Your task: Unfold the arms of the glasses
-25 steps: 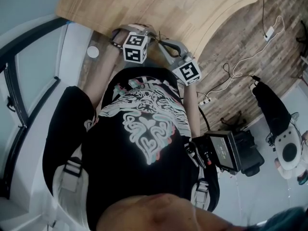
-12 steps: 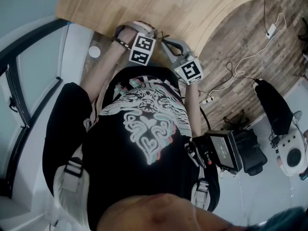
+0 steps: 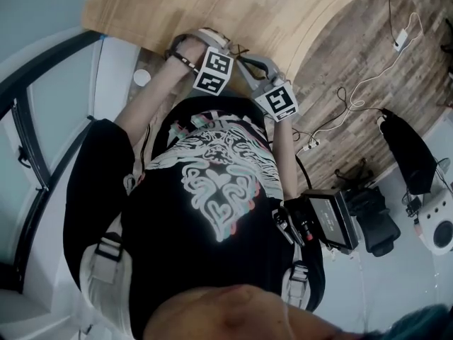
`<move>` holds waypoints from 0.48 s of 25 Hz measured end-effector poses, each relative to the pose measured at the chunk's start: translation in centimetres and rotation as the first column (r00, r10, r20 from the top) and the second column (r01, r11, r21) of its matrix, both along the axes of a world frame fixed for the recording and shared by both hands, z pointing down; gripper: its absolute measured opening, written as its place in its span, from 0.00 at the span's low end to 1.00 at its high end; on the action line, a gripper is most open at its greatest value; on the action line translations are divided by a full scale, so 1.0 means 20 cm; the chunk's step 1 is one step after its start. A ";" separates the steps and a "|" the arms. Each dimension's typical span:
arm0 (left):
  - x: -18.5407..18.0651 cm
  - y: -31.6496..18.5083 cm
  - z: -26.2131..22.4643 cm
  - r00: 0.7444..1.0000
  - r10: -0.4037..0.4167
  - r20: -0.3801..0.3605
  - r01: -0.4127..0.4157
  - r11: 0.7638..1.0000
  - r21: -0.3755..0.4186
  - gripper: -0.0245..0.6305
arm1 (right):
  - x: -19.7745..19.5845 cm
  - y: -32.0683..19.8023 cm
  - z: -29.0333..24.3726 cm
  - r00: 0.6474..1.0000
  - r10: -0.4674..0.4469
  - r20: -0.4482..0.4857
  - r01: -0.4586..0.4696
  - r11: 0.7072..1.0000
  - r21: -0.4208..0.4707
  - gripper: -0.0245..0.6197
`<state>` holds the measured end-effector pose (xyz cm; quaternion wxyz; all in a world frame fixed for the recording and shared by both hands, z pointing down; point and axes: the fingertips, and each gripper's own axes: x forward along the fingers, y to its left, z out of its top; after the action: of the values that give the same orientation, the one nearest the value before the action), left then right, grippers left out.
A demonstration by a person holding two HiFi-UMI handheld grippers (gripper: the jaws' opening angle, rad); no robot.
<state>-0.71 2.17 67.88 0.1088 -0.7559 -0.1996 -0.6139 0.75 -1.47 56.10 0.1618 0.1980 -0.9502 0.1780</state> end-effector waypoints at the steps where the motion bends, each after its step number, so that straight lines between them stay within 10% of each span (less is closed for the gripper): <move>1: 0.00 -0.01 0.00 1.000 -0.002 -0.001 0.002 1.000 0.005 0.13 | 0.00 0.00 0.00 1.000 0.002 -0.002 -0.002 1.000 -0.002 0.04; 12: 0.01 -0.05 -0.01 0.995 -0.090 -0.048 0.091 0.995 0.035 0.04 | 0.01 -0.01 -0.01 1.000 0.030 0.001 -0.030 0.999 0.016 0.04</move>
<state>-0.55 1.10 67.74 0.0997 -0.7761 -0.1510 -0.6041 0.95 -1.67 55.94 0.1571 0.2136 -0.9486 0.1730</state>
